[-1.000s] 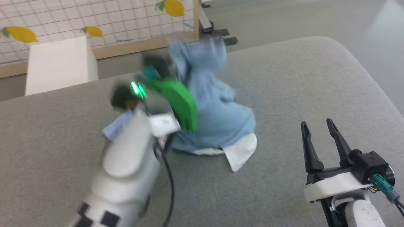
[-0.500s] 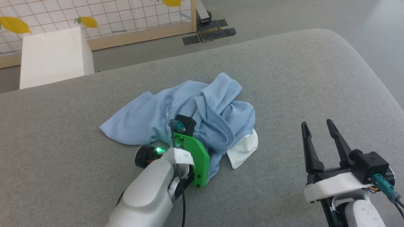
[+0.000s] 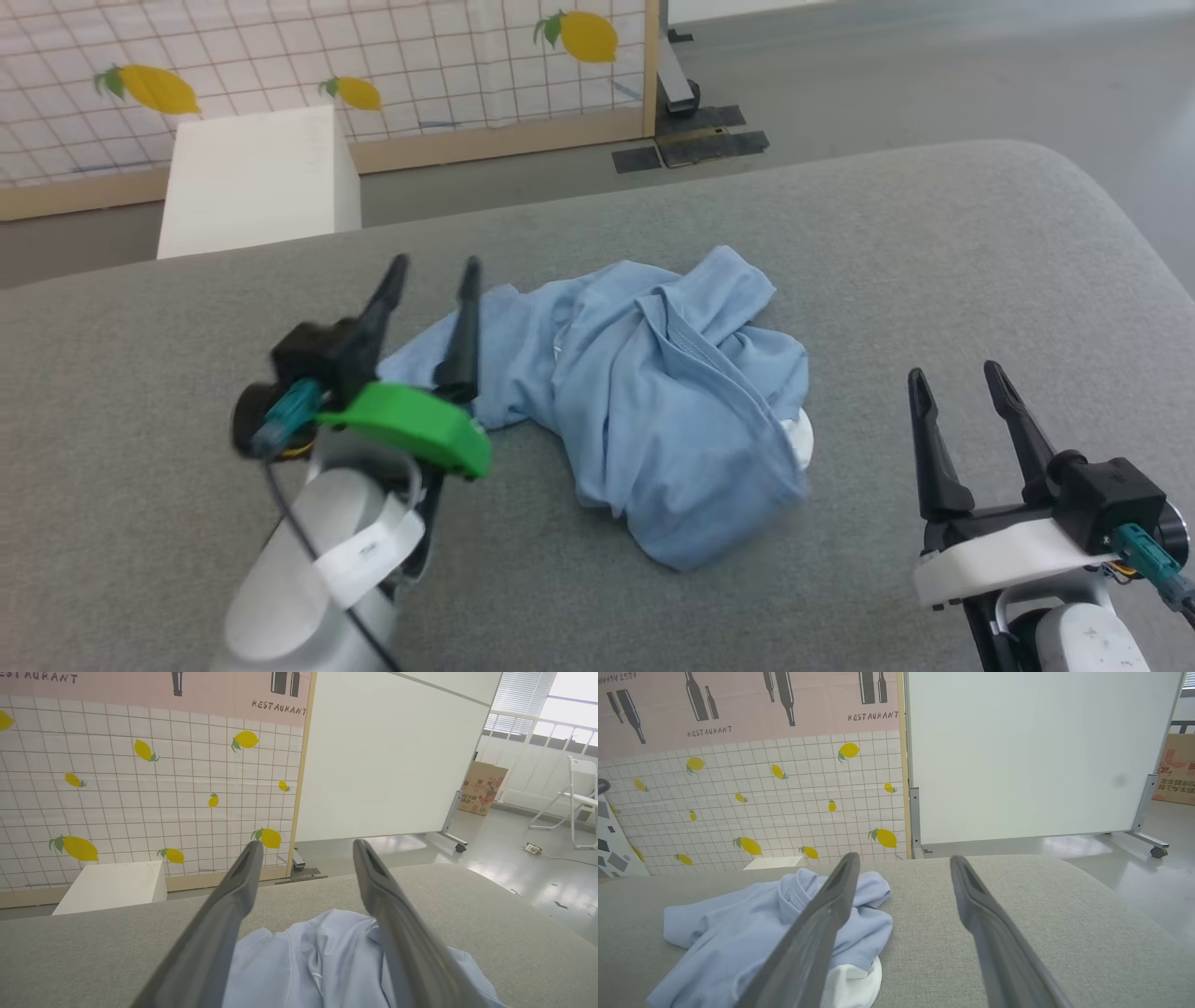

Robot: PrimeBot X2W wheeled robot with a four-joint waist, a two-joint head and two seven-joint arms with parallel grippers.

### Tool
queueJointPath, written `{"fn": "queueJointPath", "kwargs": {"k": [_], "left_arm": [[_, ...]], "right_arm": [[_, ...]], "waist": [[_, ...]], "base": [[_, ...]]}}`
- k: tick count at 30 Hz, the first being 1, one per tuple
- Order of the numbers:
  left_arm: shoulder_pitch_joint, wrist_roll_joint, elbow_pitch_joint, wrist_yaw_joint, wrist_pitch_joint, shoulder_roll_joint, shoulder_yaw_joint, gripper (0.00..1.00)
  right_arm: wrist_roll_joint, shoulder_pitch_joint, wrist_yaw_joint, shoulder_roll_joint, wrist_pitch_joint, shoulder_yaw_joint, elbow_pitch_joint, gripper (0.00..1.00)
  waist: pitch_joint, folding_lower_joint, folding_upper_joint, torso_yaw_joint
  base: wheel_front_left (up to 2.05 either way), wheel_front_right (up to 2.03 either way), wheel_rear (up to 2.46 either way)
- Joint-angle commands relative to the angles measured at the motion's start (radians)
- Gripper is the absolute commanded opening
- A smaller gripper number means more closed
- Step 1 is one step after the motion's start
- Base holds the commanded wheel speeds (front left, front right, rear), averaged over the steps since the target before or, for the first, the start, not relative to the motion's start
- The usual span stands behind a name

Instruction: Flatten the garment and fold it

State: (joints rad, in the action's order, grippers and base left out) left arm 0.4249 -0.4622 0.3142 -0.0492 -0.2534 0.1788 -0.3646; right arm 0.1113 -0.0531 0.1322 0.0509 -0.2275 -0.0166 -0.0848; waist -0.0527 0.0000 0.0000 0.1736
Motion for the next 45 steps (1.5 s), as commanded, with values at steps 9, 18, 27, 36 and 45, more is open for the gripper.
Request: {"fn": "queueJointPath", "kwargs": {"k": [9, 18, 27, 36, 45], "left_arm": [[-0.297, 0.121, -0.2, 0.005, -0.008, 0.009, 0.181, 1.0], [-0.386, 0.185, -0.261, 0.041, -0.008, -0.058, 0.259, 1.0], [-0.363, 0.225, -0.275, 0.079, -0.008, -0.101, 0.299, 1.0], [-0.342, 0.239, -0.276, 0.103, -0.008, -0.122, 0.316, 1.0], [-0.35, 0.242, -0.255, 0.11, -0.008, -0.128, 0.324, 1.0]], "right_arm": [[-0.026, 0.044, -0.002, -0.001, 0.041, -0.003, 0.038, 1.0], [-0.018, 0.065, -0.002, -0.001, 0.305, 0.067, -0.018, 1.0], [-0.012, 0.016, -0.002, -0.001, 0.713, 0.046, -0.079, 1.0], [-0.014, -0.038, -0.002, -0.001, 0.895, 0.036, -0.156, 0.47], [0.054, -0.027, -0.002, -0.001, 0.84, 0.059, 0.032, 0.0]], "waist": [[0.024, 0.0, 0.0, -0.059], [0.003, 0.0, 0.0, -0.101], [-0.046, 0.0, 0.0, -0.145], [-0.087, 0.0, 0.0, -0.177], [-0.063, 0.0, 0.0, -0.18]], "base": [[0.0, 0.0, 0.0], [0.0, 0.0, 0.0], [0.0, 0.0, 0.0], [0.0, 0.0, 0.0], [0.0, 0.0, 0.0]]}}
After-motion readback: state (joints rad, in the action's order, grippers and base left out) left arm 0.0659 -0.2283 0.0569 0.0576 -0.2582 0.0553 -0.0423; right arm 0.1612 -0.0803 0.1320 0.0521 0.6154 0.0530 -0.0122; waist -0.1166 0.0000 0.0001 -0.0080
